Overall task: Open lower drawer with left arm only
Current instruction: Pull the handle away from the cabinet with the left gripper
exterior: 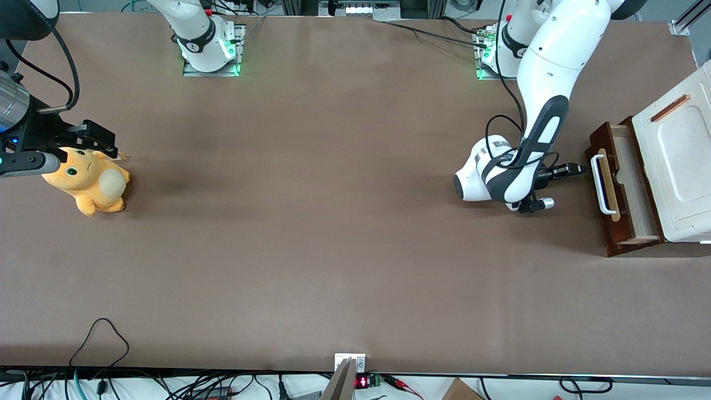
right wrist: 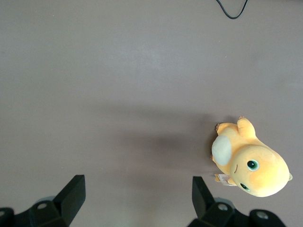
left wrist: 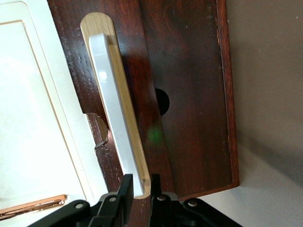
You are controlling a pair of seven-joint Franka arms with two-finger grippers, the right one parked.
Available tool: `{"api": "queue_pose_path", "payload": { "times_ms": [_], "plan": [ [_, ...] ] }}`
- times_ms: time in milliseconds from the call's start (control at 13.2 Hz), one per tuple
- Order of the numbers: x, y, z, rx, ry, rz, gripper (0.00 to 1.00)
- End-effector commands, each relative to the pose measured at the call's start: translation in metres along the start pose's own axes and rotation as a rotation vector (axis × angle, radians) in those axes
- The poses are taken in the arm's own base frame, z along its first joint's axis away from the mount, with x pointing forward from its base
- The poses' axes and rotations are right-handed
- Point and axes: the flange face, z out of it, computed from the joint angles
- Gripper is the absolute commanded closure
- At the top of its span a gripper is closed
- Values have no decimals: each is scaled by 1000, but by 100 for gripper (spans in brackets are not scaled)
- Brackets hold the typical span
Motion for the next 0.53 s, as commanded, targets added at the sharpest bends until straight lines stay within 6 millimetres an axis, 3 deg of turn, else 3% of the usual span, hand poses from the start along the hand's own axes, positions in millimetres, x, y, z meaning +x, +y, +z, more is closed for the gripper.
{"api": "queue_pose_path", "payload": {
  "times_ms": [0, 75, 151, 453],
  "plan": [
    [-1, 0, 0, 4, -22, -10, 78],
    [-1, 0, 0, 5, -23, -4, 60],
    [-1, -1, 0, 6, -24, 2, 1],
    [19, -30, -14, -74, -60, 7, 0]
  ]
}}
